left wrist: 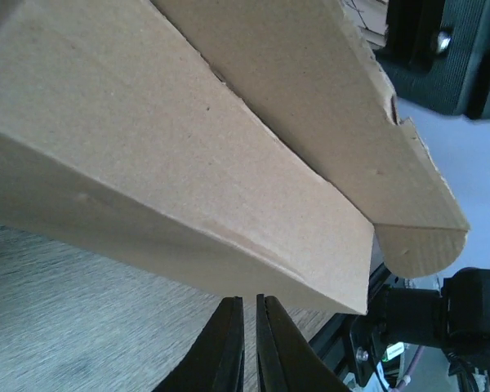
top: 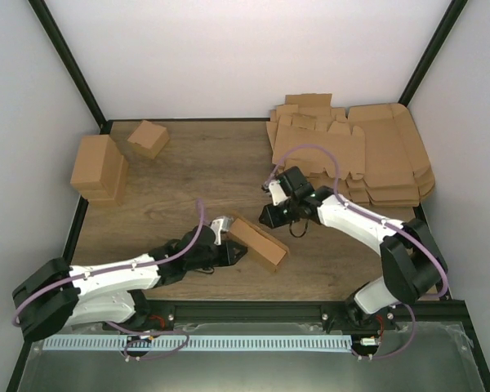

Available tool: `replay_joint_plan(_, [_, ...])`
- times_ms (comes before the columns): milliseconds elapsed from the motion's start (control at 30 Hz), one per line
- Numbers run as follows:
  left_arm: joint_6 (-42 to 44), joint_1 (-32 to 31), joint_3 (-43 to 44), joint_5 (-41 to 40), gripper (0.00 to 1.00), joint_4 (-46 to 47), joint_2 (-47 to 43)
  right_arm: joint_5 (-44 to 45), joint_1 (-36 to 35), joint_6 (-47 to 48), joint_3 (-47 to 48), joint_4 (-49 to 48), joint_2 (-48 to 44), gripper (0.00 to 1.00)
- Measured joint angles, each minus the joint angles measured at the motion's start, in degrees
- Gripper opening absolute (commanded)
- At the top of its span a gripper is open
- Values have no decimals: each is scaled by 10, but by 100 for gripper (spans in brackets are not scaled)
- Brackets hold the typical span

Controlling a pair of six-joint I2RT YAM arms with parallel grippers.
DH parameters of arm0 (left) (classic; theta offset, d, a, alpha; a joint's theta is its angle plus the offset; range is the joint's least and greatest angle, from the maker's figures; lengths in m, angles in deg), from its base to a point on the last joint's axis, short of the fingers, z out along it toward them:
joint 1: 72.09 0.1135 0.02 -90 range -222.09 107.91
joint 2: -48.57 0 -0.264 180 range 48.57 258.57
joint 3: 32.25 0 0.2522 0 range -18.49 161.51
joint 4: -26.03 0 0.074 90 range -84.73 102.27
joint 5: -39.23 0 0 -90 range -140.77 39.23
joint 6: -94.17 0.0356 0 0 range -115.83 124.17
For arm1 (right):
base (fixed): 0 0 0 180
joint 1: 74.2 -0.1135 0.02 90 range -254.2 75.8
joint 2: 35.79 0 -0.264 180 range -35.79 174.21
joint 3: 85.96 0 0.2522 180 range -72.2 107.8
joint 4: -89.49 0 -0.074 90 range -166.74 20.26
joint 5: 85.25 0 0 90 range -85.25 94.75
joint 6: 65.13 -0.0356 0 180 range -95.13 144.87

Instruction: Fold the paper box

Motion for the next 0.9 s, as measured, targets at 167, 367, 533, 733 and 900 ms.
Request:
replay_joint_plan(167, [16,1,3,-10,7,-49,-31,30,17,5,27,19,-9,31])
replay_joint_plan(367, [66,32,42,-16,7,-162,-65,42,17,14,38,46,-55,56])
replay_joint_plan(533, [144,135,98,8,18,-241,-99,29,8,26,38,56,-135,76])
replay_joint_plan(733, [247,237,166,42,40,-302,-80,31,-84,37,38,71,-170,89])
replay_joint_plan(900, [322,259,215,56,49,-316,-32,88,-123,37,32,99,-151,84])
